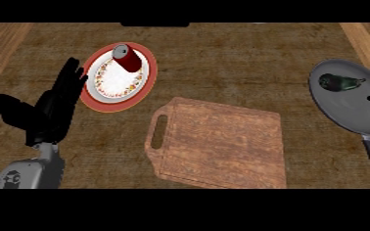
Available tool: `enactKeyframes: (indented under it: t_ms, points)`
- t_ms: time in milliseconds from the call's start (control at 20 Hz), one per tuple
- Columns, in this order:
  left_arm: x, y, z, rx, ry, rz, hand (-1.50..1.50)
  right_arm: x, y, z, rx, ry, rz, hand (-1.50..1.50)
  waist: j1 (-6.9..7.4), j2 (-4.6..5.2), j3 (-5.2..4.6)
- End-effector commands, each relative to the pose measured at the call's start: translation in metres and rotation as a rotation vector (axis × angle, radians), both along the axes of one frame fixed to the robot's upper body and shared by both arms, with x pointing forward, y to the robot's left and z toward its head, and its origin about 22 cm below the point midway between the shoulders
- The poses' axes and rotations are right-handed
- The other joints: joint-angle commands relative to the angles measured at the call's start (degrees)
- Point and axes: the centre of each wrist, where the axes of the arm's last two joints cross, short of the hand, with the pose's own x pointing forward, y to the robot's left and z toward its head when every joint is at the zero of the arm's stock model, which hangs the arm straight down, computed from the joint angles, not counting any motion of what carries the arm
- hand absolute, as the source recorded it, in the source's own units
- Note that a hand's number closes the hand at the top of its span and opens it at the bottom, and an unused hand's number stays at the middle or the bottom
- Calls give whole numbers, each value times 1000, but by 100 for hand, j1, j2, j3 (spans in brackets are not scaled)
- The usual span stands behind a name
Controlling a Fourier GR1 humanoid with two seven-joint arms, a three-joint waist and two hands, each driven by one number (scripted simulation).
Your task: Pick the eggplant from the cutting board and place it in the pan
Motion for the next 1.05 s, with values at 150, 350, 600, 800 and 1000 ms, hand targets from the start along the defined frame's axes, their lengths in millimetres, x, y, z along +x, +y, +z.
enactKeyframes:
  t_ms: [150, 350, 600, 800, 1000]
  points:
    - [-8, 10, -4, 0, 11, 20, 0, -74, -66, 18, 215, -208, 29, -150, -94, -19, 2]
    - [8, 4, -2, -11, 24, 41, 0, -118, -80, -1, 326, -256, 112, -150, -193, -23, -3]
    - [7, -1, 11, -3, -10, 16, 0, -174, -105, 6, 301, -228, 153, -150, -77, -14, 1]
    - [-3, 0, 0, 16, 4, 2, 0, -182, -107, 8, 308, -223, 149, -150, -62, -28, -8]
    - [9, 1, 2, 16, -5, 27, 0, -175, -96, -10, 299, -229, 154, -150, -78, -29, -13]
